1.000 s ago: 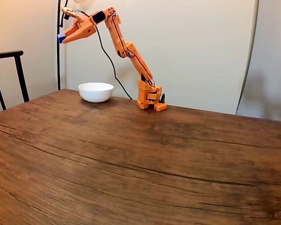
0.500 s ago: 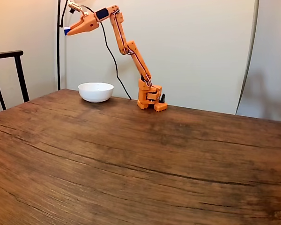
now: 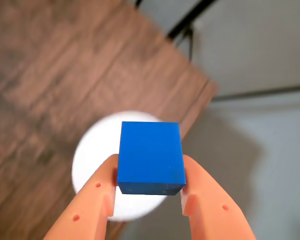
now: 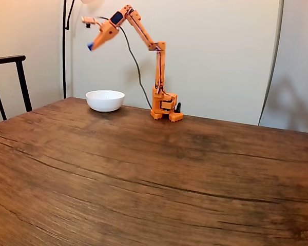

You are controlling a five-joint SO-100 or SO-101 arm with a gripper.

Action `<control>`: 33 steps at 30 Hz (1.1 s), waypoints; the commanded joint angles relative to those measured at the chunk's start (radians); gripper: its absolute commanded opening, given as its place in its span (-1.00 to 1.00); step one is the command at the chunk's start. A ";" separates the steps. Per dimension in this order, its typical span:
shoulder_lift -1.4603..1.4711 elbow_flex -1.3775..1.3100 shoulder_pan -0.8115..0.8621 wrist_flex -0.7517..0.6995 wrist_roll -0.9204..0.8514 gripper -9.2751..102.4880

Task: Grasp the cube and drop it in the bowl

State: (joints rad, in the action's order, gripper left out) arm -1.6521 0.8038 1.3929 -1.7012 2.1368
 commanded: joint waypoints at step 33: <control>-0.486 1.374 0.149 0.753 0.140 -0.37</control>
State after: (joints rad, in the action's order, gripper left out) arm -2.1031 2.2028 1.5570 -0.9495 2.2718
